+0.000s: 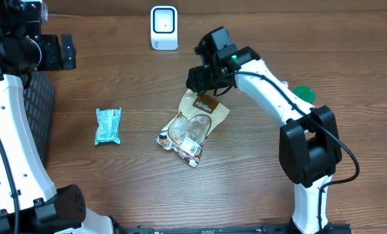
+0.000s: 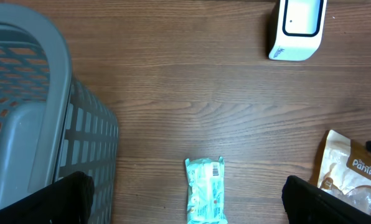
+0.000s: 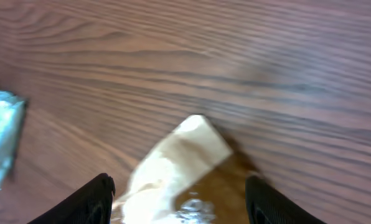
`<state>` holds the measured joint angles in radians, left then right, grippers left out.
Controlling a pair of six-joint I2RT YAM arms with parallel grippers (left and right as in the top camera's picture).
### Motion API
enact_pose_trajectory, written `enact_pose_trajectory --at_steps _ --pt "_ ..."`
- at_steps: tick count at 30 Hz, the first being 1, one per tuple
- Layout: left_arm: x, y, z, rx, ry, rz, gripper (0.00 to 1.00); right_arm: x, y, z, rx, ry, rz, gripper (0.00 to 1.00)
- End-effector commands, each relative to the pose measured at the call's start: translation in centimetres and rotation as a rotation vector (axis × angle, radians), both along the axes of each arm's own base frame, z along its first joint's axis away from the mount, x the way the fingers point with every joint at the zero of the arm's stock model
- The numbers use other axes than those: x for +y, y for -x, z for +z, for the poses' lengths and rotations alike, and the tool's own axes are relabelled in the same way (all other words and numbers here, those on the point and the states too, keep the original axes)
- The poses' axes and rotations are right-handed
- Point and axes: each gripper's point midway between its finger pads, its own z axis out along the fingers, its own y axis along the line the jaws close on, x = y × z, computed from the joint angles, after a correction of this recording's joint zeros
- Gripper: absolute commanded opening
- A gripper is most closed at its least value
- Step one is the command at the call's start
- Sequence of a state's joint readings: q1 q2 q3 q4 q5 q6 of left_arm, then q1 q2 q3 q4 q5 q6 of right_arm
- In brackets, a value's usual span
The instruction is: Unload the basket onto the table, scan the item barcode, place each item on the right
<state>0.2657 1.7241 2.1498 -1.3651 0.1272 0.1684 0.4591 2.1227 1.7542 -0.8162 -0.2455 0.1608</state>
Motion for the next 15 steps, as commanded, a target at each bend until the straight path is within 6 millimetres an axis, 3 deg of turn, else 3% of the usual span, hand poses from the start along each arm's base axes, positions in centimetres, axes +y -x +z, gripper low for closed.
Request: enact_pose_trajectory --at_steps 1,15 --pt "0.1 0.0 0.8 -0.021 -0.018 -0.012 0.99 -0.7 1.3 -3.0 0.066 0.055 0.040 0.65" --pt "0.1 0.0 0.8 -0.021 -0.018 -0.012 1.00 -4.2 8.7 -4.8 0.431 0.188 -0.089 0.65"
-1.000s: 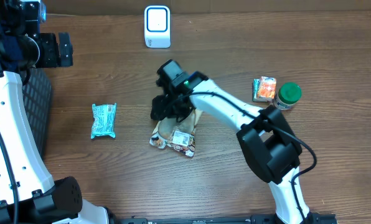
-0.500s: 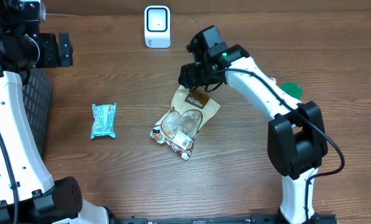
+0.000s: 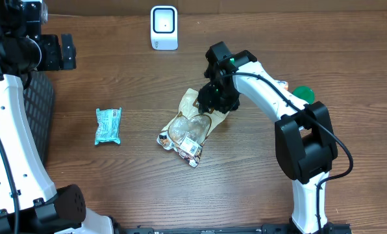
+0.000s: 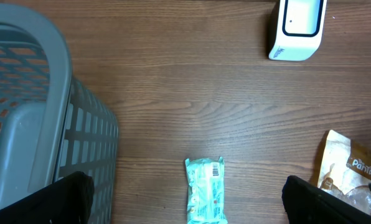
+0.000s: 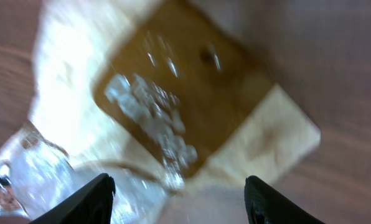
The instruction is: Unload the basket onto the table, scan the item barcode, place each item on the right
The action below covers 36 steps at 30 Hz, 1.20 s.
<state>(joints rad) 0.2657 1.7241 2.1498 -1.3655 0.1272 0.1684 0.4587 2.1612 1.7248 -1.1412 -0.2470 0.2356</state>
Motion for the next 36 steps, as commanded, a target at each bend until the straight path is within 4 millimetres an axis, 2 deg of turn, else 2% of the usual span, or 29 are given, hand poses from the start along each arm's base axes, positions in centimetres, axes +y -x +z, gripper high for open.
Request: enact_pose_trajectory --at_steps 1,10,16,18,22,29,36 --pt "0.1 0.0 0.8 -0.022 -0.018 -0.012 1.00 -0.6 1.7 -0.3 0.073 0.036 -0.015 0.65" --pt "0.1 0.0 0.8 -0.022 -0.018 -0.012 1.00 -1.3 6.5 0.2 0.219 0.109 0.106 0.63" --pt "0.1 0.0 0.8 -0.022 -0.018 -0.012 1.00 -0.4 8.9 0.5 0.264 0.153 0.156 0.47" --pt "0.1 0.0 0.8 -0.022 -0.018 -0.012 1.00 -0.6 9.2 0.4 0.252 0.220 0.136 0.42" --pt "0.1 0.0 0.8 -0.022 -0.018 -0.012 1.00 -1.9 9.1 0.2 0.194 0.396 0.031 0.20" --pt "0.1 0.0 0.8 -0.022 -0.018 -0.012 0.99 0.6 9.9 -0.1 0.151 0.404 -0.035 0.07" --pt "0.1 0.0 0.8 -0.022 -0.018 -0.012 0.99 3.4 10.5 -0.5 0.092 0.379 -0.055 0.05"
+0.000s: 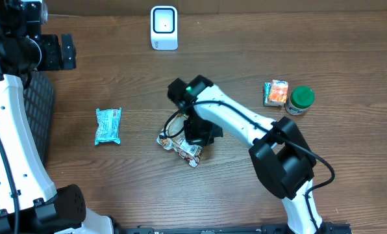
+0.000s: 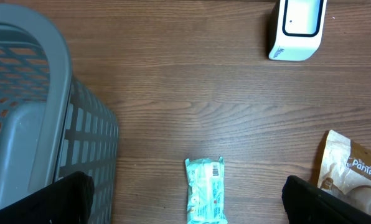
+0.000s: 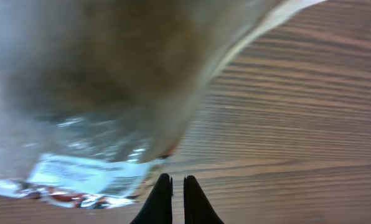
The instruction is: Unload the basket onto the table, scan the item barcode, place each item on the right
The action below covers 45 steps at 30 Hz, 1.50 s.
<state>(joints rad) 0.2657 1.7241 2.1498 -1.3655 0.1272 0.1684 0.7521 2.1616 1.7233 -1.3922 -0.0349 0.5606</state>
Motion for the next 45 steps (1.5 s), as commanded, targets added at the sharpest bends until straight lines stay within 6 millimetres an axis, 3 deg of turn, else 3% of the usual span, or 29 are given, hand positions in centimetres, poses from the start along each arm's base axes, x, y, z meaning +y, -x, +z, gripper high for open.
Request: enact_pose_trajectory --at_steps 1,10,17,21,25,29,32,39,45 --pt "0.1 0.0 0.8 -0.022 -0.018 -0.012 1.00 1.1 0.3 -0.4 -0.034 0.012 -0.028 0.05" --pt "0.1 0.0 0.8 -0.022 -0.018 -0.012 1.00 4.5 -0.7 -1.2 -0.119 -0.081 0.013 0.05" --pt "0.1 0.0 0.8 -0.022 -0.018 -0.012 1.00 8.2 -3.9 -3.1 -0.230 -0.209 0.035 0.04" --pt "0.1 0.0 0.8 -0.022 -0.018 -0.012 0.99 11.7 -7.1 -1.3 -0.345 -0.370 0.117 0.07" --pt "0.1 0.0 0.8 -0.022 -0.018 -0.012 0.99 12.3 -10.1 3.0 -0.421 -0.428 0.113 0.15" --pt "0.1 0.0 0.8 -0.022 -0.018 -0.012 0.99 9.4 -12.6 8.0 -0.438 -0.412 0.062 0.17" --pt "0.1 0.0 0.8 -0.022 -0.018 -0.012 0.99 5.3 -13.6 11.4 -0.403 -0.393 0.040 0.20" --pt "0.1 0.0 0.8 -0.022 -0.018 -0.012 1.00 -2.6 -13.5 17.4 -0.297 -0.533 0.042 0.24" --pt "0.1 0.0 0.8 -0.022 -0.018 -0.012 1.00 -7.5 -12.2 23.5 -0.401 -0.568 -0.007 0.37"
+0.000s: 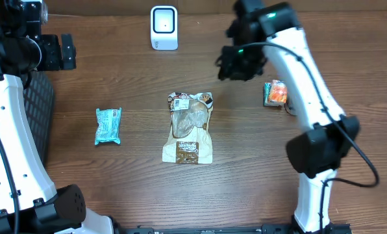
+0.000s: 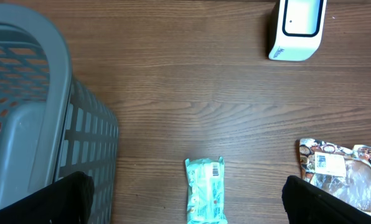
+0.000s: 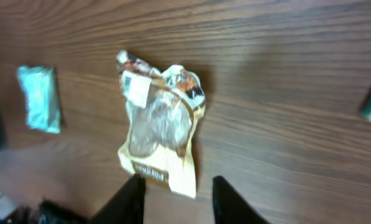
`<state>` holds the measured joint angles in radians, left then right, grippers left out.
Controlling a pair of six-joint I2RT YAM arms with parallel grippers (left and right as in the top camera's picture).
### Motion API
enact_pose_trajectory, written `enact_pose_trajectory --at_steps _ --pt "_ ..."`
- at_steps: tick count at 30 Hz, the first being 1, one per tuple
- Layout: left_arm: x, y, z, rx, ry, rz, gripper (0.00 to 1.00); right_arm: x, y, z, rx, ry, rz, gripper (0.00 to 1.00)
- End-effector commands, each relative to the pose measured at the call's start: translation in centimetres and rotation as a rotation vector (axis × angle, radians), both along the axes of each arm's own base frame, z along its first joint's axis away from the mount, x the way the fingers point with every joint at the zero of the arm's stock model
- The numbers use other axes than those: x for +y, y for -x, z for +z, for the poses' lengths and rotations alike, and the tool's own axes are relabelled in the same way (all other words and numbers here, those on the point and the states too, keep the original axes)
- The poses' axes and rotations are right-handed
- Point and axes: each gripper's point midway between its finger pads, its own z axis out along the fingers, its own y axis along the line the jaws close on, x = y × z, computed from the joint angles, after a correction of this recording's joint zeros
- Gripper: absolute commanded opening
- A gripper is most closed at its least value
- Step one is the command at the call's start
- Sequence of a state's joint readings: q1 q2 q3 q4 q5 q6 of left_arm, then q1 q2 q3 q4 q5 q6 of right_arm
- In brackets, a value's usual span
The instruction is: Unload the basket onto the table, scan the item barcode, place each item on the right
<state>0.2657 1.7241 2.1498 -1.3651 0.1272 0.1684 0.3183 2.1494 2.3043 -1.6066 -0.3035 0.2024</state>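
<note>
The clear snack bag (image 1: 189, 128) lies flat mid-table, its printed label end toward the white barcode scanner (image 1: 163, 27) and its brown header toward the front. It also shows in the right wrist view (image 3: 160, 121) and at the left wrist view's edge (image 2: 344, 175). My right gripper (image 1: 236, 65) hangs open above the table, right of the scanner, holding nothing; its fingers (image 3: 132, 199) frame the bag's header. My left gripper (image 1: 54, 52) stays open, high at the far left.
A teal packet (image 1: 108, 125) lies left of the bag, below my left gripper (image 2: 188, 186). A grey basket (image 2: 23, 112) stands at the left edge. An orange carton (image 1: 276, 92) sits at the right beside the arm. The scanner (image 2: 295, 28) stands at the back.
My right gripper was shut low against the bag; now it is open, raised and off to the back right. The bag lies turned end for end, label end toward the scanner.
My right gripper was open above the bag's brown header, then open close over the bag. Later it was shut low at the bag's side. Now the bag lies reversed and flat, and the gripper is open and away. The left arm never moved.
</note>
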Motion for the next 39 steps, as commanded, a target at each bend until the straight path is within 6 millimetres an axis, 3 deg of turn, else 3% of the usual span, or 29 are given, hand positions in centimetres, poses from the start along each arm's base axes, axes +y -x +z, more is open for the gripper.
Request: enact_pose_trajectory --at_steps 1,4,10,13,15,20,30,37,39 --pt "0.1 0.0 0.8 -0.021 -0.018 -0.012 1.00 -1.4 2.2 8.9 -0.196 -0.103 0.028 0.40" --pt "0.1 0.0 0.8 -0.021 -0.018 -0.012 1.00 -3.4 4.1 12.3 -0.267 -0.104 -0.006 0.49" --pt "0.1 0.0 0.8 -0.021 -0.018 -0.012 1.00 -6.1 7.2 16.9 -0.378 -0.116 -0.071 0.63" --pt "0.1 0.0 0.8 -0.021 -0.018 -0.012 1.00 -6.1 7.6 17.3 -0.384 -0.123 -0.085 0.65" --pt "0.1 0.0 0.8 -0.021 -0.018 -0.012 1.00 -6.1 7.6 16.4 -0.351 -0.118 -0.094 0.65" --pt "0.1 0.0 0.8 -0.021 -0.018 -0.012 1.00 -5.8 7.1 11.3 -0.202 -0.093 -0.092 0.65" --pt "0.1 0.0 0.8 -0.021 -0.018 -0.012 0.99 -0.8 7.1 -3.9 0.024 -0.359 -0.015 0.68" --pt "0.1 0.0 0.8 -0.021 -0.018 -0.012 0.99 0.5 8.1 -11.0 0.071 -0.452 -0.092 0.69" --pt "0.1 0.0 0.8 -0.021 -0.018 -0.012 1.00 1.2 8.4 -12.2 0.087 -0.471 -0.087 0.69"
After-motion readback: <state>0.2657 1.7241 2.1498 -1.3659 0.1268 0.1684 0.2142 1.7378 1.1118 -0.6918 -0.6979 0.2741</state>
